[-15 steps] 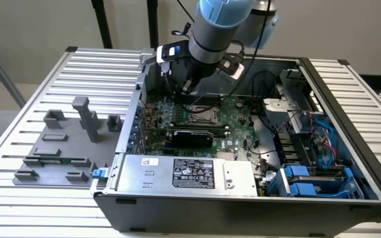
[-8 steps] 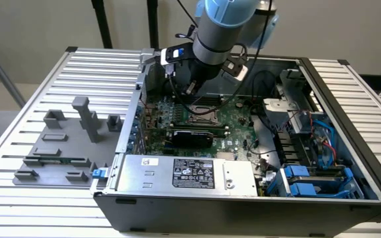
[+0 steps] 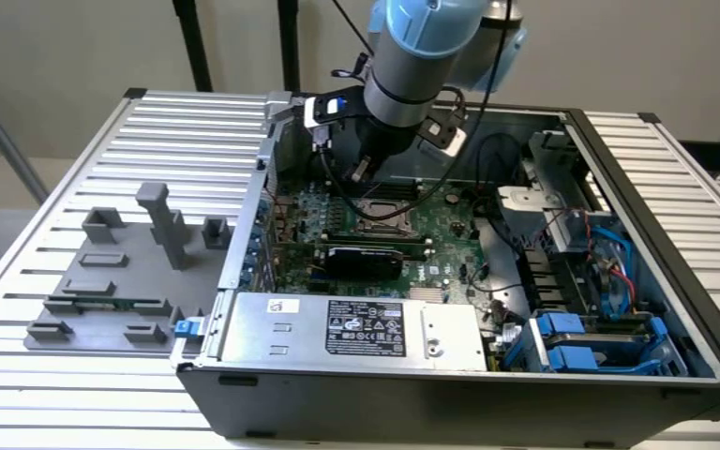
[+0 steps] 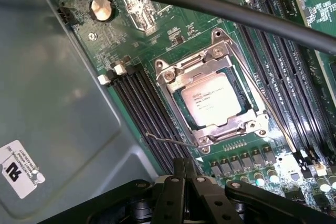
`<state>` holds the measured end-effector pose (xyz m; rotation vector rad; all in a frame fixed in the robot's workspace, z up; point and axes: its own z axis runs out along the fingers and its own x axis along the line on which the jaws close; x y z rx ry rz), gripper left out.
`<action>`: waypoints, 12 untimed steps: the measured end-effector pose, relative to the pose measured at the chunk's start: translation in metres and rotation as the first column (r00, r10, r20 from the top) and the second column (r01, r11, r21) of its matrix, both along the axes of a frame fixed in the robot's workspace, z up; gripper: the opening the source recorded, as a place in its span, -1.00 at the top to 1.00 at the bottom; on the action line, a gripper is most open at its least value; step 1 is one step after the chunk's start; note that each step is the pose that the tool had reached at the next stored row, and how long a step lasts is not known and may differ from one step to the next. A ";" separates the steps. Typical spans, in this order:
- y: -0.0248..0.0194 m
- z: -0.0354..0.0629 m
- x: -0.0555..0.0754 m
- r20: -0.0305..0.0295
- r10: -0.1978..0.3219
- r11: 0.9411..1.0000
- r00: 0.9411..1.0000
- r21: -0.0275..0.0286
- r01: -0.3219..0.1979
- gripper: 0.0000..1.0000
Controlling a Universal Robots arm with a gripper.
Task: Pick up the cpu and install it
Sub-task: 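Install the first cpu locking lever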
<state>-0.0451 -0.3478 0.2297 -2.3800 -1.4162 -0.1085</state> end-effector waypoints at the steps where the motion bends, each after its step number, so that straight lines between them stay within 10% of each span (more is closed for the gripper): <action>1: 0.0002 -0.0015 0.000 0.000 0.000 1.000 1.000 0.000 0.000 0.79; 12: 0.0086 -0.0210 0.000 0.000 0.000 1.000 1.000 -0.003 0.000 0.79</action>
